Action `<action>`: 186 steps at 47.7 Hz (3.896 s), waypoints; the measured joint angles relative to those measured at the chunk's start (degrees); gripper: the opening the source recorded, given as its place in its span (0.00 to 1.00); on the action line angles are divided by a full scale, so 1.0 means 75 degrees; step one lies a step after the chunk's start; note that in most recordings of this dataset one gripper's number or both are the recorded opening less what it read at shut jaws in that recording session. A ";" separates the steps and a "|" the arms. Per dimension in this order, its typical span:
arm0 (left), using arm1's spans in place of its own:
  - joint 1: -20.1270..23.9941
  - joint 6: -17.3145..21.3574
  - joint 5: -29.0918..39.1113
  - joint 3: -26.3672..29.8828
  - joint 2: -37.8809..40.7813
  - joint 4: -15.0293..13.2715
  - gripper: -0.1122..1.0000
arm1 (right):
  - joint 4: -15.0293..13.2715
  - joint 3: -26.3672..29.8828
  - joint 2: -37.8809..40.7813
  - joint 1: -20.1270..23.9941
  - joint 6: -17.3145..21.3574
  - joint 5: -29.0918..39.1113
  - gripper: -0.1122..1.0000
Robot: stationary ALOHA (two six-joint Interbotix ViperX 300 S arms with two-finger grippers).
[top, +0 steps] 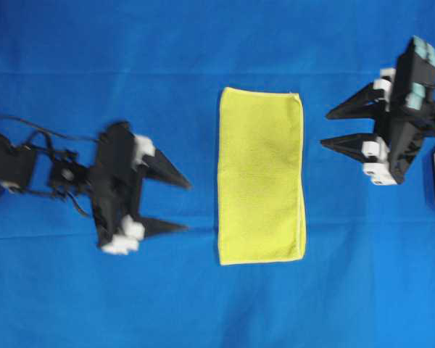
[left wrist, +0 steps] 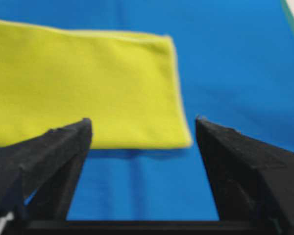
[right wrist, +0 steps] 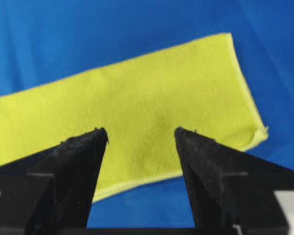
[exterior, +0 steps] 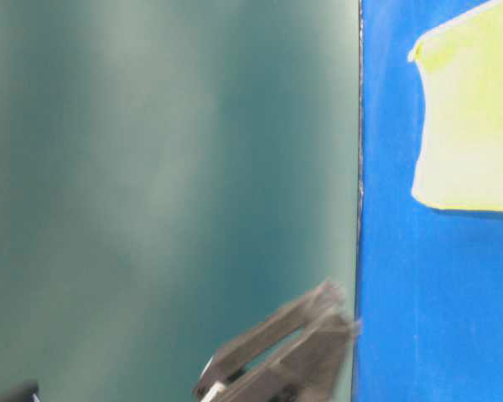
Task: Fold the yellow towel.
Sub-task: 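Open both grippers and withdraw them to the sides, then move both grippers to the strip's top corners and pinch them, then fold the top end down onto the bottom half of the strip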
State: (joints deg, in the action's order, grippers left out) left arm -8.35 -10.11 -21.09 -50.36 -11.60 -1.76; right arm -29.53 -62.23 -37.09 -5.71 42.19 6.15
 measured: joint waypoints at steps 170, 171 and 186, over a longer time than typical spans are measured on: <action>0.0891 0.1535 0.1312 0.2238 0.2824 0.0012 0.13 | 0.0211 0.1020 0.2449 0.0867 0.1324 0.1898 0.14; 0.0797 0.1465 0.1312 0.2238 0.2836 0.0012 0.13 | 0.0223 0.1020 0.2473 0.0973 0.1395 0.1945 0.14; -0.0094 0.1008 0.1055 0.2613 0.3879 -0.0012 0.13 | 0.0223 0.1055 0.3176 0.2332 0.2508 0.2203 0.14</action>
State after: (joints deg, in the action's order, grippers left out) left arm -9.05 -2.55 -13.18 -30.76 17.49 -1.85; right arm -27.86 -54.32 -13.27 11.78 61.00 22.68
